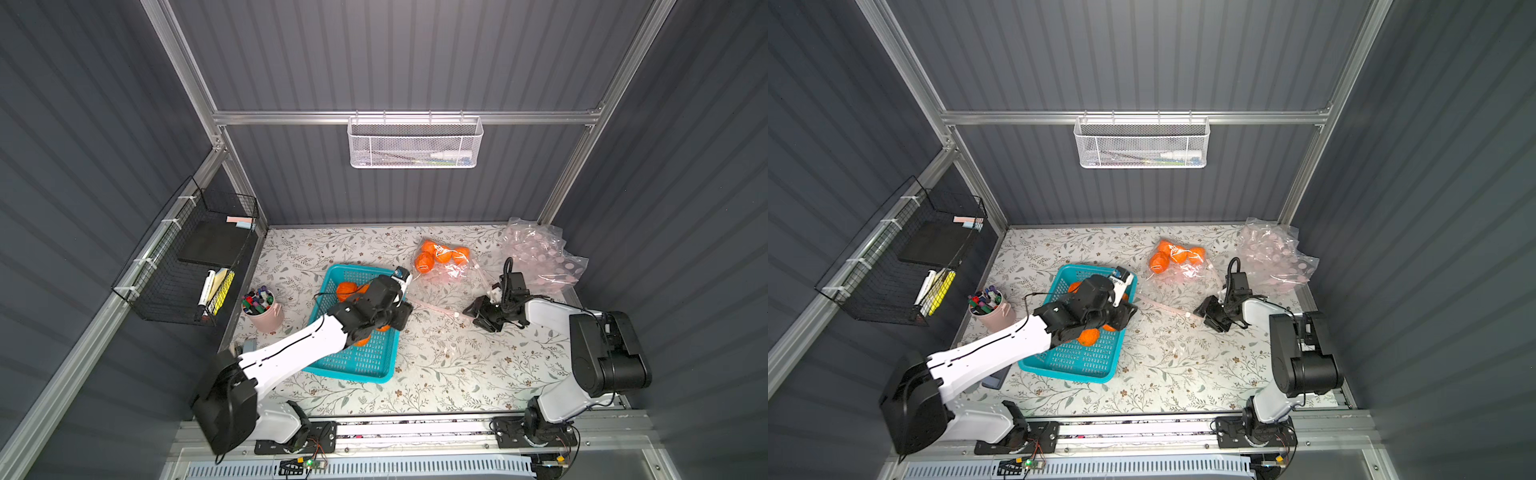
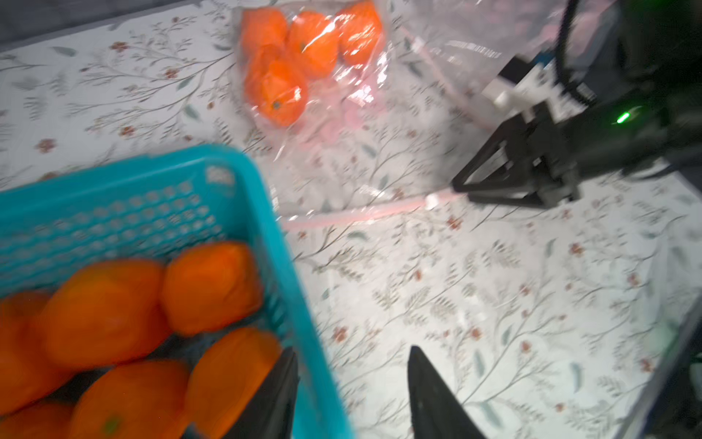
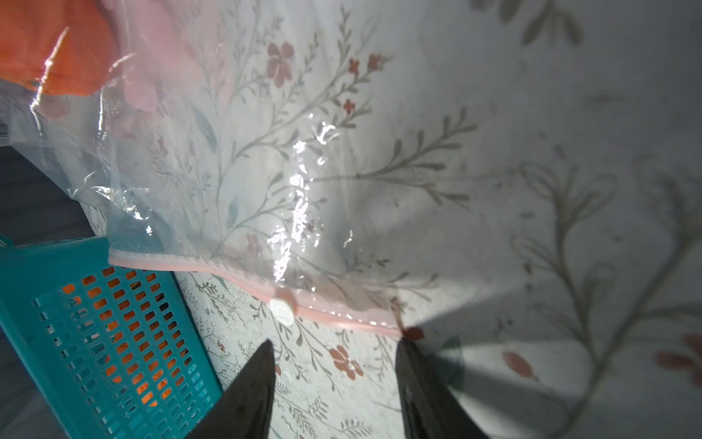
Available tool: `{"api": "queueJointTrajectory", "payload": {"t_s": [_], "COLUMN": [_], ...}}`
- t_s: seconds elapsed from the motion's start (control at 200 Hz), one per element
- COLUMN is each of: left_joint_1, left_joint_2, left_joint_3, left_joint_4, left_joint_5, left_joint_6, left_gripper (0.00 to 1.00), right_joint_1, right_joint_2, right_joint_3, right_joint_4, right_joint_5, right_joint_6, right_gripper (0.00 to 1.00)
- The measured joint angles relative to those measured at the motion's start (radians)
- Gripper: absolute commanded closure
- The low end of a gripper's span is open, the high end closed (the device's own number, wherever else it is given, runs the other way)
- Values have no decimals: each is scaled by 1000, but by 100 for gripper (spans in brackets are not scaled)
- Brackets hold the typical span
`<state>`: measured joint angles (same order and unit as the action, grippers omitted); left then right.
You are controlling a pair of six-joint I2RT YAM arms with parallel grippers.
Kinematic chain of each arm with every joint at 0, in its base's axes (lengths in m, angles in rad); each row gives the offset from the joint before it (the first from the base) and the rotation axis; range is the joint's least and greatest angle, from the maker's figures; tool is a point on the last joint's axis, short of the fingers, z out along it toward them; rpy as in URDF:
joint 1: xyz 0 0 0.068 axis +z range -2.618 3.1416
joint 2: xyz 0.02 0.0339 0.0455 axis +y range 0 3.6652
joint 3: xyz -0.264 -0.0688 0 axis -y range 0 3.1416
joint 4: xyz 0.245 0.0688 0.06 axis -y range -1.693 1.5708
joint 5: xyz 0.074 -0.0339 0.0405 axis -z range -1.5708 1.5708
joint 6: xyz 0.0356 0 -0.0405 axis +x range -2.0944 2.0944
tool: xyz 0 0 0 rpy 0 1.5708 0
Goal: Open the zip-top bag and take out the orange
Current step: Unzip the zipper on the zipper food storage bag.
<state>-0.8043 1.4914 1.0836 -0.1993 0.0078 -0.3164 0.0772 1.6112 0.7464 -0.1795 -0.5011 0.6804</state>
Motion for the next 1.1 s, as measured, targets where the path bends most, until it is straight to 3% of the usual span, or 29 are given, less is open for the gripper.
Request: {"api": "queueJointTrajectory", "payload": {"t_s": [0.255, 0.5, 1.101], "left_joint_1": [-23, -23, -23], "left_joint_2": [439, 676, 711], "left_joint_3": [306, 400, 439], "left_joint_4": [72, 54, 72], "left_joint_5": [112, 150, 126], "left_joint_6": [5, -7, -36], "left_gripper": [75, 77, 79], "right_joint_1": [-28, -82, -113], "right_joint_2": [-4, -6, 143], "right_joint_3": [-15, -16, 89], "right_joint_4": [24, 22, 80], "right_joint_5": [-25, -29, -167], "right_joint_6": [0, -16, -29], "right_gripper": [45, 45, 49]}}
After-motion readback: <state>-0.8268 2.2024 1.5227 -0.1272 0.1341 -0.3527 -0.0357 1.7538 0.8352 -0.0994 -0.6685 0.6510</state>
